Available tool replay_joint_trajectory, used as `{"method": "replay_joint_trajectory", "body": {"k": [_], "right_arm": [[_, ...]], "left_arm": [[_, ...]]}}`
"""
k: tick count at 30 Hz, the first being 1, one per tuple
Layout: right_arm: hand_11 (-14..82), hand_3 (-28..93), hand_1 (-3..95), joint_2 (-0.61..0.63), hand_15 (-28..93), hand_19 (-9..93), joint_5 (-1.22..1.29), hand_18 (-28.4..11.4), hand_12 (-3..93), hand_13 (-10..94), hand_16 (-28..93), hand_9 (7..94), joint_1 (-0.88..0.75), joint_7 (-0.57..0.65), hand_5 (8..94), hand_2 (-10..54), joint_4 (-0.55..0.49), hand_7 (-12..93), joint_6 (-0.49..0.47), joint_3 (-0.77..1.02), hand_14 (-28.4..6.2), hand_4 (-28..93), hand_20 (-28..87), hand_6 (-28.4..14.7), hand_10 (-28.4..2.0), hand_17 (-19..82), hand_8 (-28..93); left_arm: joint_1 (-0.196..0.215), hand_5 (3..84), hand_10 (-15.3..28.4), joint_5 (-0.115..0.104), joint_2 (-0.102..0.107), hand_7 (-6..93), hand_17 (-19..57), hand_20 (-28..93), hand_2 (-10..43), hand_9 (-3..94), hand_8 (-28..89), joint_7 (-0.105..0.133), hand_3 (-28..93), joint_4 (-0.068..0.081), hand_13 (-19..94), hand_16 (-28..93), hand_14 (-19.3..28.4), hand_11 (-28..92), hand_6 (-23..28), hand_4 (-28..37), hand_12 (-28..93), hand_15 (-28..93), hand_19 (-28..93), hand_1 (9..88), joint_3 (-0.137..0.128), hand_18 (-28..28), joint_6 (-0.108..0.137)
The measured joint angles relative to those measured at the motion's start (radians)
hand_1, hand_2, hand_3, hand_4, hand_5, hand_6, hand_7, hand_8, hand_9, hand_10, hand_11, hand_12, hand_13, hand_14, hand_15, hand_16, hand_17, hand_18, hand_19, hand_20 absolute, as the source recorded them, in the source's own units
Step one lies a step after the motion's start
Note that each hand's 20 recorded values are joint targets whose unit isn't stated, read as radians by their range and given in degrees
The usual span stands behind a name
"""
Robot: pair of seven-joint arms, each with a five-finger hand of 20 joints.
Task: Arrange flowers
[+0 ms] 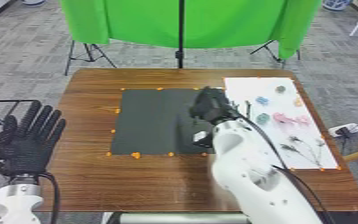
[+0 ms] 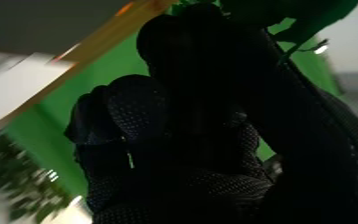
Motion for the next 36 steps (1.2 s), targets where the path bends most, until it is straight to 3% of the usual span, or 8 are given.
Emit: {"method": "replay_joint_trajectory", "body": {"k": [8, 17, 20, 24, 26, 28, 36], "right_arm": [[29.0, 80, 52.6, -0.134, 75, 93, -0.023, -27.2, 49.5, 70, 31, 85.7, 0.138, 0.04, 84.8, -9.5, 0.15, 30, -0.067, -0.144, -15.8, -23, 43, -3.3, -13.4, 39, 18], [32.0, 80, 50.4, -0.213, 76, 93, -0.078, -27.3, 48.6, 68, 30, 81.8, 0.108, 0.103, 80.1, -9.5, 0.205, 35, -0.085, -0.192, -16.2, -23, 45, -4.1, -14.2, 38, 15], [35.8, 79, 49.1, -0.237, 77, 93, -0.095, -27.3, 44.1, 67, 29, 79.5, 0.083, 0.101, 78.0, -9.5, 0.228, 35, -0.091, -0.192, -16.4, -25, 45, -4.7, -15.1, 38, 12], [37.7, 82, 43.6, -0.264, 77, 93, -0.101, -27.0, 34.3, 66, 29, 76.6, 0.061, 0.093, 74.6, -9.5, 0.251, 25, -0.094, -0.192, -16.5, -27, 45, -5.3, -16.9, 38, 2], [40.4, 84, 40.5, -0.272, 77, 93, -0.102, -26.9, 30.5, 66, 28, 75.5, 0.056, 0.088, 72.8, -9.5, 0.258, 21, -0.092, -0.192, -16.6, -28, 45, -5.0, -17.4, 37, -11], [43.0, 85, 38.6, -0.276, 77, 93, -0.103, -26.9, 26.2, 65, 28, 74.2, 0.054, 0.087, 71.5, -9.5, 0.261, 19, -0.084, -0.194, -16.9, -28, 46, -5.4, -18.1, 37, -12], [44.9, 83, 33.9, -0.265, 78, 93, -0.113, -26.9, 25.8, 64, 28, 70.6, 0.05, 0.055, 64.3, -9.5, 0.247, 16, -0.058, -0.192, -17.4, -27, 46, -6.9, -19.2, 37, -12]], "left_arm": [[-0.018, 40.1, 12.7, -0.003, 0.034, 5.7, -6.9, 8, 14.4, 32.2, -8, 0.015, 75, 0.013, 22, -7, 11.4, 12, 7.7, -28.3, 6, 17, 26, 22.9, 0.028, 10.7, 0.0], [-0.065, 40.2, 12.7, -0.003, 0.058, 5.7, -6.9, 9, 14.2, 32.3, -8, 0.004, 75, 0.027, 23, -7, 11.5, 12, 7.8, -28.3, 6, 17, 26, 23.3, 0.06, 10.7, 0.001], [-0.089, 40.3, 12.7, -0.003, 0.06, 5.8, -6.9, 9, 14.0, 32.4, -8, -0.002, 75, 0.038, 23, -7, 11.6, 12, 7.8, -28.3, 6, 17, 26, 23.4, 0.074, 10.7, 0.0], [-0.112, 40.3, 12.7, -0.003, 0.06, 5.8, -6.9, 9, 13.9, 32.4, -8, -0.007, 75, 0.048, 23, -7, 11.6, 12, 7.8, -28.3, 6, 17, 26, 23.8, 0.087, 10.7, -0.001], [-0.118, 40.3, 12.8, -0.004, 0.06, 5.8, -6.9, 9, 13.9, 32.4, -8, -0.009, 75, 0.049, 23, -7, 11.6, 12, 7.8, -28.3, 6, 18, 26, 23.8, 0.09, 10.7, -0.001], [-0.119, 40.4, 12.7, -0.004, 0.06, 5.8, -6.8, 9, 13.9, 32.4, -8, -0.01, 75, 0.049, 23, -7, 11.7, 12, 7.9, -28.3, 6, 18, 26, 23.8, 0.091, 10.7, -0.002], [-0.105, 40.4, 12.7, -0.006, 0.057, 5.7, -6.8, 9, 14.3, 32.5, -8, -0.003, 75, 0.047, 23, -7, 11.8, 12, 7.9, -28.3, 6, 18, 26, 22.8, 0.082, 10.7, -0.008]]}}
